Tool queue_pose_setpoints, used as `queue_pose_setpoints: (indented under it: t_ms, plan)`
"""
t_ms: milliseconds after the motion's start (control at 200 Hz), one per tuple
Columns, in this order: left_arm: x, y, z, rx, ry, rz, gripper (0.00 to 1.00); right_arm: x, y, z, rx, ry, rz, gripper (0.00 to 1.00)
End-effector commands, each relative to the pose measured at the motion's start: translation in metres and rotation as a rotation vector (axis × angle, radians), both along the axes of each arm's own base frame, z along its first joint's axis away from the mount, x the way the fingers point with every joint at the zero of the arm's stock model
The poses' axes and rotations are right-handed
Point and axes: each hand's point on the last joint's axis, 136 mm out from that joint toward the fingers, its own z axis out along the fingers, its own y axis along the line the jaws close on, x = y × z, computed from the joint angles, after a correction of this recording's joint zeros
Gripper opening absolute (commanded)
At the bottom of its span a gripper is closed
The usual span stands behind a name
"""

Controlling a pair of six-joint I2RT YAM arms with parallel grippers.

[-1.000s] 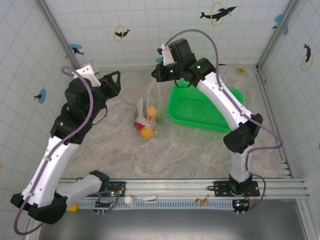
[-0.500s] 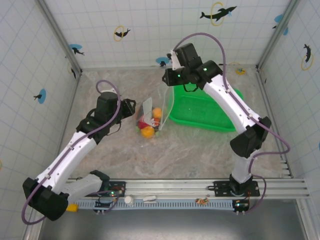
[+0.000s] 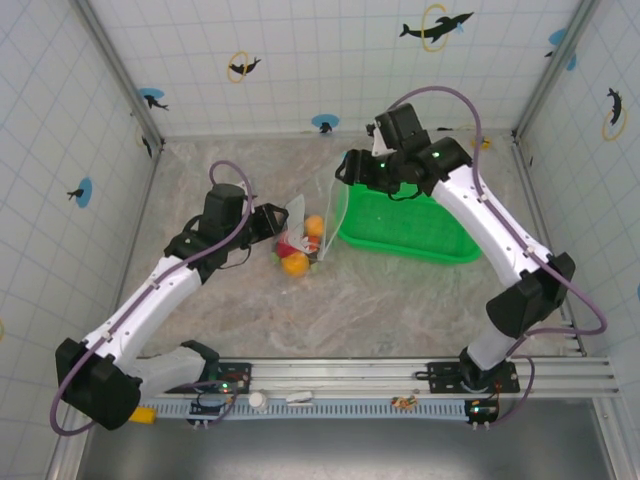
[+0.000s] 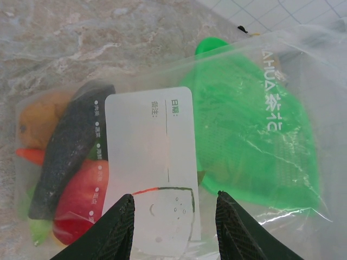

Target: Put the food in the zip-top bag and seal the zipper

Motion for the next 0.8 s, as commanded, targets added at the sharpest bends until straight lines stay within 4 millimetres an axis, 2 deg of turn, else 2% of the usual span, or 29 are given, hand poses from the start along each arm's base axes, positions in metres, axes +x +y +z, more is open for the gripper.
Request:
queue_pose_setpoints:
  t_ms: [0, 95, 205, 260, 310, 415, 475, 490, 510, 596, 796]
  plan:
    - [0.003, -0.003, 0.011, -0.018, -0.030, -0.015, 0.42, 0.006, 0.024, -0.008, 0.081, 0.051, 0.019, 0.79]
    - [0.002, -0.002, 0.010, -0.021, -0.032, -0.015, 0.42, 0.013, 0.032, -0.021, 0.048, 0.065, 0.022, 0.79]
    - [-0.002, -0.003, 0.004, -0.027, -0.022, -0.030, 0.42, 0.022, 0.032, -0.034, -0.016, 0.065, 0.027, 0.75]
    - [-0.003, -0.003, 0.005, -0.023, -0.023, -0.037, 0.42, 0.026, 0.031, -0.035, -0.061, 0.046, 0.045, 0.69]
    - [-0.003, -0.001, 0.008, -0.010, -0.032, -0.034, 0.42, 0.028, 0.029, -0.033, -0.099, 0.030, 0.060, 0.58]
    - [-0.001, 0.005, 0.022, 0.017, -0.079, -0.014, 0.42, 0.031, 0.032, -0.016, -0.113, -0.015, 0.091, 0.29]
    - [0.001, 0.009, 0.027, 0.034, -0.098, -0.009, 0.42, 0.031, 0.037, -0.001, -0.108, -0.060, 0.109, 0.17]
    - [0.003, 0.008, 0.041, 0.027, -0.127, -0.004, 0.42, 0.031, 0.039, 0.003, -0.105, -0.072, 0.115, 0.16]
    - [0.005, 0.009, 0.046, 0.032, -0.139, 0.001, 0.42, 0.029, 0.042, 0.008, -0.102, -0.090, 0.127, 0.12]
    - [0.010, 0.019, 0.067, 0.060, -0.198, 0.047, 0.42, 0.024, 0.054, 0.024, -0.102, -0.166, 0.194, 0.06]
    - [0.018, 0.059, 0.117, 0.136, -0.385, 0.235, 0.46, 0.017, 0.066, 0.055, -0.190, -0.409, 0.314, 0.02]
